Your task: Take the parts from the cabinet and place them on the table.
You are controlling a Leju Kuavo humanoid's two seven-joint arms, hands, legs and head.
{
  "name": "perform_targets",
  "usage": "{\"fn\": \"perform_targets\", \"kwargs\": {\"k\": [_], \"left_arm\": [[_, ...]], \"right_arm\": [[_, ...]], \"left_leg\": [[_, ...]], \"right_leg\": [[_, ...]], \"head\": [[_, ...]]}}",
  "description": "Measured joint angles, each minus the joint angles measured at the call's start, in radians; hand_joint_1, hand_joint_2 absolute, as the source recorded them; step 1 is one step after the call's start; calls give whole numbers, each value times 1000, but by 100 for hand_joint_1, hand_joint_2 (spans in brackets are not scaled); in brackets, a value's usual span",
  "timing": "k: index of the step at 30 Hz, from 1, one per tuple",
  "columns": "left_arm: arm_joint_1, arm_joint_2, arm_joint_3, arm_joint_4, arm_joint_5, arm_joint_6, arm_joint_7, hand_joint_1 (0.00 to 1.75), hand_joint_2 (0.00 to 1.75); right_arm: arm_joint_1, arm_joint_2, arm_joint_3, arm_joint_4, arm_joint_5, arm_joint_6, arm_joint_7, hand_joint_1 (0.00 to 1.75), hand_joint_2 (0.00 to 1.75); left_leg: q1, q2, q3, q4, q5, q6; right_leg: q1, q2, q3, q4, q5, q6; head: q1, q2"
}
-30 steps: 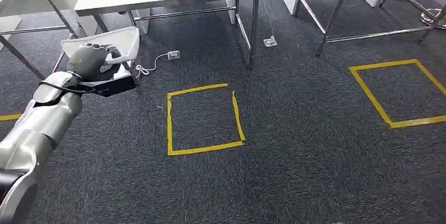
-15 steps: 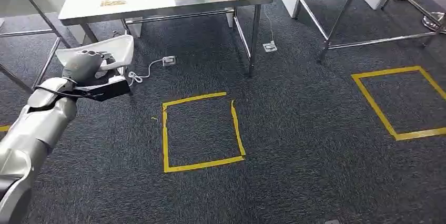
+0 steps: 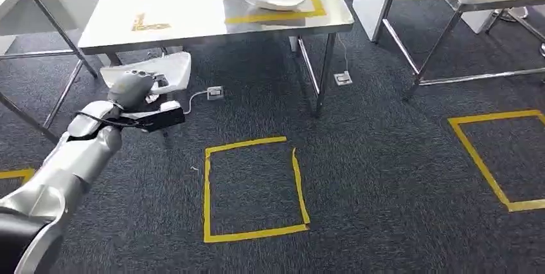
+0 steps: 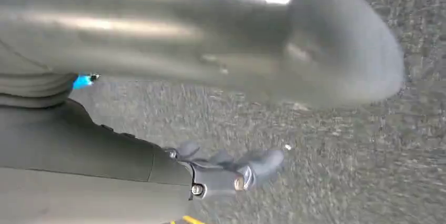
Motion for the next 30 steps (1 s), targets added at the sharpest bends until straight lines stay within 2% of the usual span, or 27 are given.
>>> {"fn": "perform_targets", "kwargs": {"k": [2, 3, 5, 6, 7, 8, 9, 10, 11, 12, 13, 14, 15, 16, 17, 18, 19, 20, 22, 23, 24, 25, 26, 27, 28, 29, 30], "left_arm": [[-20, -14, -3, -3, -5, 0, 3, 175, 175], [-25, -18, -6, -2, -7, -1, 2, 175, 175], [-24, -26, -10, 0, -15, -6, 3, 175, 175], [-25, -31, -11, 3, -18, -12, 6, 175, 175], [-27, -37, -13, 5, -23, -14, 10, 175, 175], [-29, -41, -15, 7, -27, -17, 13, 175, 175], [-32, -43, -16, 9, -31, -22, 16, 175, 175], [-35, -45, -17, 11, -34, -26, 17, 175, 175], [-35, -46, -19, 18, -35, -29, 18, 175, 175], [-41, -45, -23, 22, -36, -32, 21, 175, 175], [-42, -50, -27, 23, -39, -39, 24, 175, 175], [-42, -51, -27, 19, -42, -39, 26, 175, 175], [-52, -61, -28, 19, -43, -40, 27, 175, 175], [-64, -68, -31, 19, -46, -41, 29, 175, 175], [-72, -71, -33, 20, -46, -41, 33, 175, 175], [-80, -71, -34, 22, -46, -41, 35, 175, 175], [-86, -75, -35, 24, -47, -43, 35, 175, 175], [-85, -78, -36, 26, -48, -44, 35, 175, 175], [-82, -82, -37, 31, -48, -45, 35, 175, 175], [-82, -83, -37, 33, -48, -45, 35, 175, 175], [-82, -82, -37, 34, -48, -46, 35, 175, 175], [-83, -82, -37, 34, -48, -46, 37, 175, 175], [-83, -81, -37, 34, -48, -46, 37, 175, 175], [-84, -71, -37, 39, -48, -46, 37, 175, 175], [-88, -77, -37, 39, -49, -46, 37, 175, 175], [-93, -74, -37, 33, -52, -45, 35, 175, 175], [-103, -68, -37, 25, -52, -45, 35, 175, 175]], "right_arm": [[-11, 0, -1, 0, -5, -5, -2, 0, 0], [-14, 0, -2, 0, -6, -6, -2, 0, 0], [-12, 0, -3, 0, -8, -9, 2, 0, 0], [-10, 0, -4, 0, -11, -9, 2, 0, 0], [-9, 0, -5, 0, -13, -9, 3, 0, 0], [-9, 0, -6, 0, -13, -9, 4, 0, 0], [-9, 0, -8, 0, -14, -9, 6, 0, 0], [-11, 1, -9, 0, -16, -9, 10, 0, 0], [-6, 1, -11, 0, -17, -8, 15, 0, 0], [-11, 1, -11, 0, -18, -8, 16, 0, 0], [-14, 1, -14, 0, -22, -9, 19, 0, 0], [-11, 1, -16, 0, -24, -10, 18, 0, 0], [-13, 0, -18, 0, -24, -11, 17, 0, 0], [-16, -2, -21, -1, -25, -11, 17, 0, 0], [-17, -2, -21, 0, -25, -11, 16, 0, 0], [-23, -2, -21, -1, -25, -11, 16, 0, 0], [-24, -2, -21, 0, -25, -11, 16, 0, 0], [-23, -2, -22, 0, -25, -11, 15, 0, 0], [-15, -2, -22, 0, -25, -11, 14, 0, 0], [-12, -2, -23, 0, -24, -11, 14, 0, 0], [-10, -2, -23, 0, -24, -11, 14, 0, 0], [-7, -2, -23, 0, -21, -9, 12, 0, 0], [-5, -3, -23, 0, -17, -8, 11, 0, 0], [-1, -10, -23, -1, -16, -7, 12, 0, 0], [-2, -10, -23, -1, -15, -7, 12, 0, 0], [-4, -12, -23, -3, -15, -8, 13, 0, 0], [-7, -15, -23, -5, -14, -8, 11, 0, 0]], "left_leg": [[3, 15, -92, 158, 56, -11], [6, 20, -156, 245, 59, -17], [13, 21, -259, 339, -43, -26], [16, 23, -292, 341, -106, -27], [17, 25, -314, 324, -149, -28], [17, 26, -326, 287, -163, -29], [17, 27, -329, 229, -134, -26], [17, 28, -328, 155, -41, -22], [17, 38, -328, 65, 155, -14], [14, 42, -339, -6, 211, -13], [13, 44, -317, 11, 201, -9], [14, 36, -304, 7, 194, -2], [17, 32, -303, 6, 187, 3], [21, 28, -255, 7, 195, 11], [20, 26, -240, 4, 180, 20], [18, 32, -219, 7, 165, 30], [15, 29, -200, 7, 147, 33], [14, 28, -183, 7, 132, 37], [8, 22, -147, 7, 100, 42], [6, 20, -131, 7, 86, 43], [2, 18, -116, 7, 74, 43], [-6, 17, -90, 6, 51, 44], [-7, 16, -79, 5, 34, 46], [-12, 10, -62, 7, 16, 43], [-10, -3, -52, 5, -8, 36], [-7, 0, -32, -1, -22, 36], [-6, 0, -24, 32, 4, 29]], "right_leg": [[-5, 3, 33, 2, -30, -16], [-6, 4, 52, 1, -49, -20], [-9, 8, 98, 1, -89, -18], [-10, 10, 124, 1, -109, -16], [-12, 12, 150, 1, -129, -13], [-13, 14, 177, 1, -149, -11], [-16, 14, 206, 1, -171, -8], [-17, 14, 234, 0, -194, -5], [-18, 16, 244, -5, -215, 0], [-13, 20, 268, 2, -231, 6], [-11, 21, 285, -17, -261, 14], [-9, 19, 324, -11, -249, 20], [-5, 17, 317, 13, -224, 26], [-6, 17, 298, 62, -209, 31], [-8, 11, 275, 128, -191, 34], [-8, 8, 224, 201, -181, 36], [-7, 8, 161, 265, -205, 37], [-5, 7, 110, 301, -252, 40], [-3, 7, 36, 304, -352, 38], [-1, 7, 16, 280, -368, 34], [3, 7, 5, 244, -360, 27], [11, 7, 5, 146, -281, 4], [23, 7, 15, 66, -163, -20], [36, 21, 26, 22, -42, -32], [36, 36, 48, 24, -64, -31], [38, 29, 59, 18, -72, -23], [37, 25, 65, 9, -75, -23]], "head": [[-2, 0], [-2, 0], [-2, 0], [-3, 0], [-3, 0], [-3, 0], [-3, 0], [-3, 0], [-4, 0], [-6, 0], [-4, 0], [-4, 0], [-1, 0], [-3, 0], [6, 0], [8, 0], [8, 0], [8, 0], [11, 0], [11, 0], [13, 0], [13, 0], [13, 0], [10, 0], [13, 0], [9, 0], [10, 0]]}}
